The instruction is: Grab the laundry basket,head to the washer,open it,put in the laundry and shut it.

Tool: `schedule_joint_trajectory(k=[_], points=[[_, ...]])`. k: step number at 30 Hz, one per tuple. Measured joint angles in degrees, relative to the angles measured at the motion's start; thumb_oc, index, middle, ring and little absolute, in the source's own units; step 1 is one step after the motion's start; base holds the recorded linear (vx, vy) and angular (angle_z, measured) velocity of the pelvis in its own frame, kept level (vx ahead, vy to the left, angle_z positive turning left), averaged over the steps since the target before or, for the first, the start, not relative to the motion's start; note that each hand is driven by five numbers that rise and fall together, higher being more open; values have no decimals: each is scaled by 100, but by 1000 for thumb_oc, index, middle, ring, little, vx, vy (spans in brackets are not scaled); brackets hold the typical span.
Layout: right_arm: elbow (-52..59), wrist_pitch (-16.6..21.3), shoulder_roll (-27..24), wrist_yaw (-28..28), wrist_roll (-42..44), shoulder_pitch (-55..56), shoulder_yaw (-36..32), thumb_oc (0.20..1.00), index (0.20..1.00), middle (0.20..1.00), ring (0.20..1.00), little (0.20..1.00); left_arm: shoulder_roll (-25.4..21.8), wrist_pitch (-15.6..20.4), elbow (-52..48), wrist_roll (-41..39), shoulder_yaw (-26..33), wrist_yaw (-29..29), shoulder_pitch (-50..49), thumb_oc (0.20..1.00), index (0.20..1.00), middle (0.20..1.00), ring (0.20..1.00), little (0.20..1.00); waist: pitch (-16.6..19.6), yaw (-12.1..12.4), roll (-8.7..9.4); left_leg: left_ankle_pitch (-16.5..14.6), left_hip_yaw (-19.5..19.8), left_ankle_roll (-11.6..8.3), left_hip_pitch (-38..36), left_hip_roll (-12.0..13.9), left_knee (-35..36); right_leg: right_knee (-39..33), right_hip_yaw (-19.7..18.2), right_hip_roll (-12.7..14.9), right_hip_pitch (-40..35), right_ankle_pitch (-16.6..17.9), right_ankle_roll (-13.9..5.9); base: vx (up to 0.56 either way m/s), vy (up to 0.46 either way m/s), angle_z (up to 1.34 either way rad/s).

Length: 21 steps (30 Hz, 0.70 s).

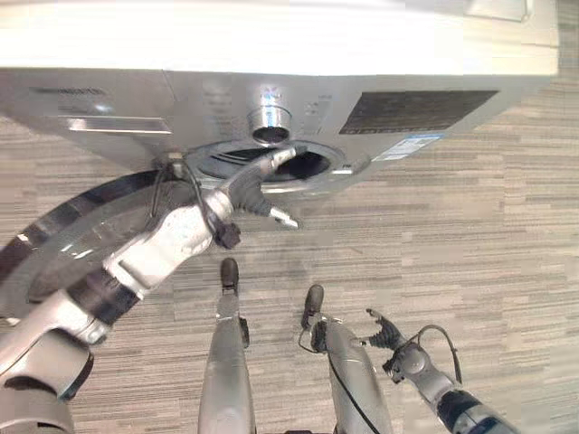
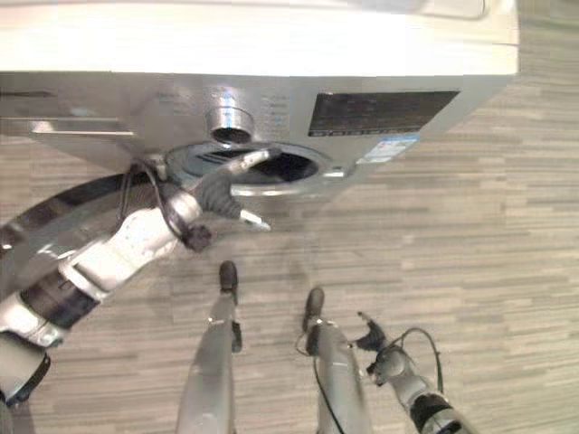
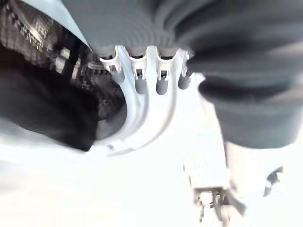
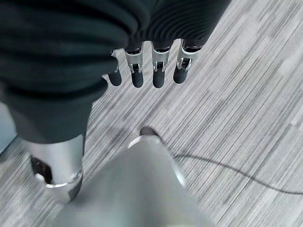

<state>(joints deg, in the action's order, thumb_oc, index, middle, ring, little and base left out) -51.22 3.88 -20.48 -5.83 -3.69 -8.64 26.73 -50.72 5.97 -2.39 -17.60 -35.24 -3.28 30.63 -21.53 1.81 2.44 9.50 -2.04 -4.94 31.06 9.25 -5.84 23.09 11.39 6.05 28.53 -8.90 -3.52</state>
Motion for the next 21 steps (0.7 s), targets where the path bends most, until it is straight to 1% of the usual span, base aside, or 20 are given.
schedule_joint_trajectory(k=[3,4,5,6,7,8,9,11,12,13,14,15,16,17,19,20,21], points=[[-207,14,11,13,0,156,-124,1000,1000,1000,1000,1000,-111,-44,23,4,32,-232,-706,1000,1000,1000,1000,1000,197,136,-147,-78,13,-15,-190,-9,16,-26,17,2,-206,-105,-4,19,24,4],[-325,-6,16,101,0,130,-198,1000,1000,1000,1000,1000,44,-67,137,87,451,-291,-1369,1000,1000,1000,1000,1000,253,171,-225,-86,5,-8,-361,-9,41,-39,27,6,-374,-110,-2,-37,44,-2],[-374,-16,31,151,-4,148,-254,1000,1000,1000,1000,1000,295,-83,261,236,826,-275,-1828,1000,1000,1000,1000,1000,272,170,-264,-59,3,-37,-481,-14,33,-38,44,-1,-509,-72,8,-30,55,0],[-439,-14,70,213,0,281,-367,1000,1000,1000,1000,1000,879,-83,474,512,1539,-189,-2576,1000,1000,1000,1000,1000,340,164,-304,-89,-2,-5,-731,2,45,-155,58,-4,-806,-82,4,46,31,6],[-440,-12,62,241,1,418,-419,1000,1000,1000,1000,1000,1069,-96,599,645,1658,-128,-2776,1000,1000,1000,1000,1000,408,185,-340,-143,7,-7,-829,2,45,-213,73,-11,-941,-142,2,63,36,13],[-510,-12,85,266,17,514,-550,1000,1000,1000,1000,1000,1147,-81,689,840,1686,-64,-2999,1000,1000,1000,1000,1000,509,235,-371,-185,22,20,-890,2,57,-220,107,-7,-1017,-210,38,96,39,12],[-673,-8,157,296,57,583,-849,1000,1000,1000,1000,1000,1439,-42,933,1012,1911,39,-3343,1000,1000,1000,1000,1000,626,239,-405,-191,9,26,-1044,-4,120,-265,111,-1,-1164,-227,21,79,27,7],[-633,-4,226,286,311,782,-1391,1000,1000,1000,1000,1000,1979,21,1540,1077,2215,198,-3695,1000,1000,1000,1000,1000,770,209,-455,-202,-4,28,-1317,-14,234,-411,111,-1,-1439,-219,0,38,10,-1],[-584,5,227,272,392,889,-1504,1000,1000,1000,1000,1000,2097,8,1741,1077,2211,259,-3813,1000,1000,1000,1000,1000,873,199,-451,-213,-6,36,-1364,-16,256,-458,113,-5,-1492,-217,-4,54,16,-2],[-514,13,230,220,606,1076,-1697,1000,1000,1000,1000,1000,2289,28,2118,1035,2238,303,-4043,1000,1000,1000,1000,1000,1122,194,-420,-223,-4,22,-1402,-13,309,-508,129,-10,-1529,-225,3,126,24,3],[-433,13,222,206,711,1148,-1794,1000,1000,1000,1000,1000,2426,59,2335,882,2320,328,-4053,1000,1000,1000,1000,1000,1174,183,-425,-224,-1,29,-1414,-12,305,-535,151,-17,-1574,-214,1,164,30,3],[-168,15,230,176,821,1293,-2045,1000,1000,1000,1000,1000,2846,103,2848,733,2539,421,-4047,1000,1000,1000,1000,1000,1222,163,-402,-226,-9,25,-1523,-11,353,-616,155,-13,-1690,-205,0,173,25,2],[32,21,257,151,892,1388,-2237,1000,1000,1000,1000,1000,3035,132,3205,634,2769,484,-3983,1000,1000,1000,1000,1000,1248,154,-419,-222,-10,30,-1616,-7,422,-688,169,-29,-1792,-172,1,74,19,1],[217,70,267,63,1007,1451,-2333,1000,1000,1000,1000,1000,3185,135,3587,644,2814,668,-3954,1000,1000,1000,1000,1000,1303,80,-398,-227,-15,30,-1729,-9,458,-815,175,-35,-1951,-135,-2,82,29,0],[510,145,269,-53,1052,1537,-2485,1000,1000,1000,1000,1000,3287,112,4237,682,2742,802,-3971,1000,1000,1000,1000,1000,1522,-24,-331,-259,-62,23,-1934,-14,558,-1030,151,-47,-2156,-117,-30,121,47,-7],[655,148,258,-147,1144,1560,-2566,1000,1000,1000,1000,1000,3372,133,4731,729,2729,904,-3912,1000,1000,1000,1000,1000,1724,-101,-267,-285,-125,17,-2011,-17,609,-1123,127,-46,-2221,-110,-40,141,58,-14],[741,151,269,-194,1174,1578,-2622,1000,1000,1000,1000,1000,3448,126,5097,741,2747,955,-3830,1000,1000,1000,1000,1000,1777,-106,-251,-285,-158,18,-2104,-24,662,-1188,97,-47,-2302,-88,-43,134,61,-21]])
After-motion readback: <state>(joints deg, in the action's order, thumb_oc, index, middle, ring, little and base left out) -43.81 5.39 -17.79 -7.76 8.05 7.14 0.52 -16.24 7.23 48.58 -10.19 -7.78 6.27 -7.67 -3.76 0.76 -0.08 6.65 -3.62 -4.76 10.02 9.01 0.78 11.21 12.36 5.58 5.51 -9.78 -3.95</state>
